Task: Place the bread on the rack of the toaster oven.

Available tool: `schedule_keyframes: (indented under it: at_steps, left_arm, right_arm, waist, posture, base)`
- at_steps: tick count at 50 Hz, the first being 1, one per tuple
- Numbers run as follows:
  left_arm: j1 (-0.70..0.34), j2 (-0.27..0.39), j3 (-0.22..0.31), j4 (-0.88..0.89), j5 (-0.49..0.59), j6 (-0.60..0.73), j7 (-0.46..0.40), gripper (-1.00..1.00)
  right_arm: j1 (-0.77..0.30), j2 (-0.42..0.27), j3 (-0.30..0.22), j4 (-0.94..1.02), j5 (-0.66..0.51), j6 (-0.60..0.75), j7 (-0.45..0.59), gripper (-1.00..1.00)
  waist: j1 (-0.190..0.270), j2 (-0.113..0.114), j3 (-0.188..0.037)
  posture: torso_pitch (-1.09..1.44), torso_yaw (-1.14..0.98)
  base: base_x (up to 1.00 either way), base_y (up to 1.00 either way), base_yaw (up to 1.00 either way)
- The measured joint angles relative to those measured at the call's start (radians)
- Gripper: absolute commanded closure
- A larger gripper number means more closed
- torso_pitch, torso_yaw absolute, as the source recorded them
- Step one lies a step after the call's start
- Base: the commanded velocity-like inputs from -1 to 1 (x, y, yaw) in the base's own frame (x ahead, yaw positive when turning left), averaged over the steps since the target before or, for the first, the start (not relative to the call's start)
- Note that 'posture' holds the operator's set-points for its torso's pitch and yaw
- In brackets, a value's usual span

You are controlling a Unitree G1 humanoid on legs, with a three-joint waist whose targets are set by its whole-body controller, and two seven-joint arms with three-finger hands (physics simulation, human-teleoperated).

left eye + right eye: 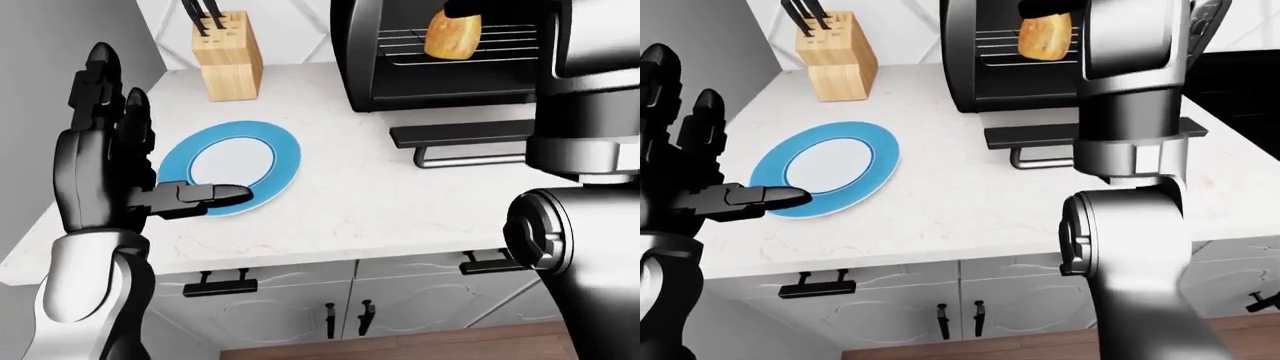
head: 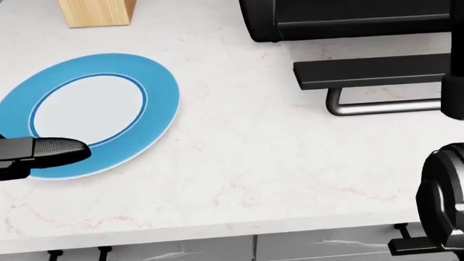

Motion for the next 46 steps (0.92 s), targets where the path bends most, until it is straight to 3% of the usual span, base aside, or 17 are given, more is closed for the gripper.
schedule_keyframes:
  at_steps: [13,19,25,33,35,41,46]
  left_arm:
    - [0.005,-0.006,-0.013,0.016,0.017,-0.017,-0.004,-1.0]
    - [0.006,-0.012,-0.026,0.024,0.029,-0.022,-0.007,-1.0]
    - [-0.002,-0.013,-0.027,0.026,0.034,-0.021,-0.012,-1.0]
    - [-0.018,-0.007,-0.02,0.012,0.033,0.002,-0.013,-1.0]
    - [-0.02,-0.007,-0.021,0.012,0.032,0.004,-0.013,-1.0]
    - [-0.014,-0.009,-0.018,0.005,0.029,0.007,-0.017,-1.0]
    - [-0.012,-0.014,-0.03,0.006,0.031,0.007,-0.014,-1.0]
  right_arm:
    - [0.073,0.016,0.05,-0.39,-0.151,0.215,0.184,-1.0]
    - [0.115,0.029,0.096,-0.611,-0.291,0.353,0.353,-1.0]
    - [0.171,0.046,0.108,-0.782,-0.431,0.434,0.509,-1.0]
    - [0.211,-0.021,0.152,-0.93,-0.685,0.479,0.831,-1.0]
    - [0.232,-0.009,0.143,-0.961,-0.783,0.446,0.941,-1.0]
    - [0.273,0.08,0.04,-1.053,-1.098,0.298,1.272,-1.0]
    - [0.296,0.138,-0.016,-1.14,-1.247,0.18,1.426,-1.0]
  waist:
    - [0.001,0.0,0.003]
    - [-0.001,0.0,0.005]
    - [-0.001,0.001,0.005]
    - [-0.006,0.005,0.008]
    - [-0.009,0.006,0.007]
    - [-0.014,0.014,0.013]
    - [-0.018,0.019,0.011]
  posture:
    - [0.0,0.0]
    - [0.0,0.0]
    - [0.0,0.0]
    - [0.0,0.0]
    - [0.0,0.0]
    - [0.0,0.0]
    - [0.0,0.0]
  base:
    - [0.0,0.0,0.0]
    - [0.0,0.0,0.0]
    - [0.0,0.0,0.0]
    - [0.0,0.0,0.0]
    - [0.0,0.0,0.0]
    - [0.0,0.0,0.0]
    - [0.0,0.0,0.0]
